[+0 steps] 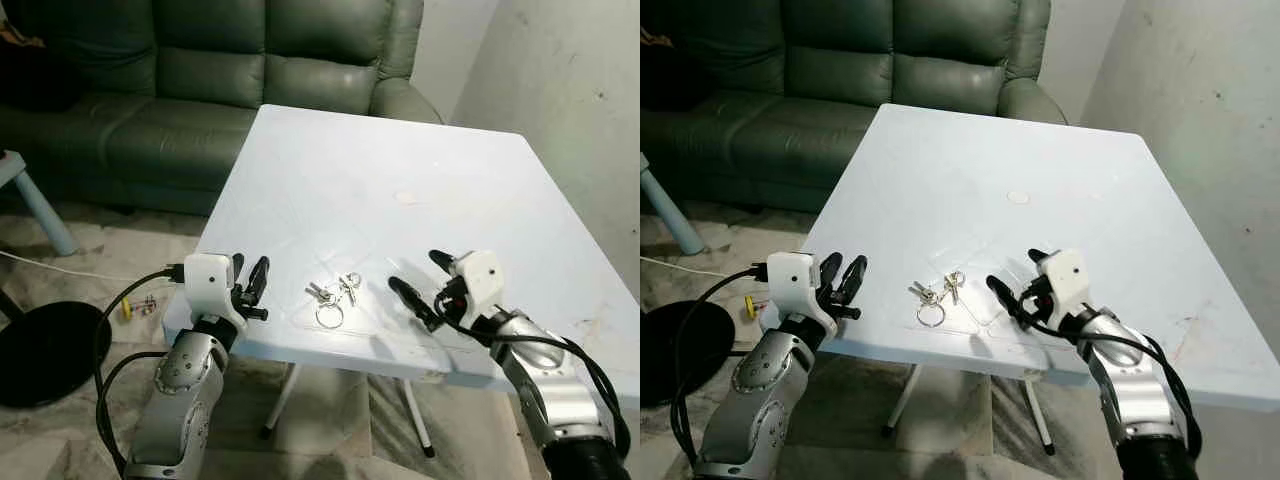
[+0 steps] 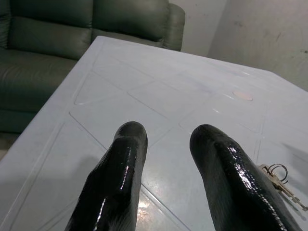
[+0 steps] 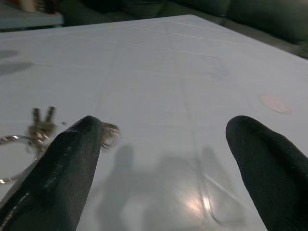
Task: Hang keys on a hook
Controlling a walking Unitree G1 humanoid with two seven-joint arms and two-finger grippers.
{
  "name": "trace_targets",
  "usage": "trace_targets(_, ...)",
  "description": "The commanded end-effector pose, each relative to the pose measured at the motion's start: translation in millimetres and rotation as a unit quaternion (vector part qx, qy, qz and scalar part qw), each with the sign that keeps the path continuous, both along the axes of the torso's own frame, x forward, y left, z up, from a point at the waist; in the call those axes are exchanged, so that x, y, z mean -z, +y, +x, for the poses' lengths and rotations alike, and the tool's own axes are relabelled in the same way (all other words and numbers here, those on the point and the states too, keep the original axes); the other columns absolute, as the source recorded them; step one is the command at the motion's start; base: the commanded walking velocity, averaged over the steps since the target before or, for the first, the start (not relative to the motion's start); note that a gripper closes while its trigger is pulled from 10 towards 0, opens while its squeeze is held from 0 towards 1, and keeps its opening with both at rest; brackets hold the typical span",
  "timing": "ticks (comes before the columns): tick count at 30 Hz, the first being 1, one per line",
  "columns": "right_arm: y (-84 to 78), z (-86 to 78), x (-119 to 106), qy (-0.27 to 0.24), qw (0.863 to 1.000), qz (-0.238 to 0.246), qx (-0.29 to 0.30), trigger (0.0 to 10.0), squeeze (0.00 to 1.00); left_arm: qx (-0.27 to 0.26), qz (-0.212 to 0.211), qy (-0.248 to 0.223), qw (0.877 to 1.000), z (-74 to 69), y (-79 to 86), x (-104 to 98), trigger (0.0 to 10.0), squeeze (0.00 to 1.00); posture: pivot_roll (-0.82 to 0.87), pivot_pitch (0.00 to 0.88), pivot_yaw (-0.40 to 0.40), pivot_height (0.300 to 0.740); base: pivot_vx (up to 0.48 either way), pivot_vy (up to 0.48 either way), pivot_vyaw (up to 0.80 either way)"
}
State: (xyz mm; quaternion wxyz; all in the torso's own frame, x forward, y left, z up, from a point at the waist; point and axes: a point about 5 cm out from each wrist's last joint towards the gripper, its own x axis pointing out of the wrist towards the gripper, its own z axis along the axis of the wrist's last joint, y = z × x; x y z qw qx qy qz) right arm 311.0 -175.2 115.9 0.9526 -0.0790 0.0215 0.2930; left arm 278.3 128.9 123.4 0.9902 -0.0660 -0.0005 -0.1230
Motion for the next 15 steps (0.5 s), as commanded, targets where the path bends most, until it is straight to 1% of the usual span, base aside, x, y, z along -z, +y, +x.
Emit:
trace_targets(1, 1.6, 2.7, -1.0, -0.002, 1.000, 0.000, -0.010, 10.0, 0.00, 0.004, 0.006, -0.002, 1.000, -2.3, -2.9, -2.8, 10.0, 0.00, 0.19, 0.070, -0.108, 0.740, 0.000, 0.000, 0.00)
trace_targets(4, 15.7, 12.2, -3.2, 0.003, 0.999, 0.008, -0.033, 10.0, 0.00, 0.012, 0.010, -0.001, 1.000, -7.4, -4.9, -3.4, 10.0, 0.00, 0.20, 0.096, -0.111, 0.740, 0.000, 0.000, 0.00)
trace_targets(9, 23.8, 16.5, -3.1, 0.012, 0.998, 0.013, -0.055, 10.0, 0.00, 0.015, 0.010, 0.003, 1.000, -11.9, -5.8, -3.5, 10.0, 0.00, 0.22, 0.115, -0.114, 0.740, 0.000, 0.000, 0.00)
trace_targets(14, 32.9, 18.8, -1.8, 0.019, 0.997, 0.020, -0.075, 10.0, 0.00, 0.014, 0.011, 0.010, 1.000, -18.6, -4.3, -3.4, 10.0, 0.00, 0.24, 0.136, -0.116, 0.740, 0.000, 0.000, 0.00)
trace_targets(15, 34.9, 19.5, -0.3, 0.023, 0.996, 0.023, -0.078, 10.0, 0.00, 0.014, 0.011, 0.013, 1.000, -21.9, -4.1, -3.9, 10.0, 0.00, 0.25, 0.143, -0.119, 0.740, 0.000, 0.000, 0.00)
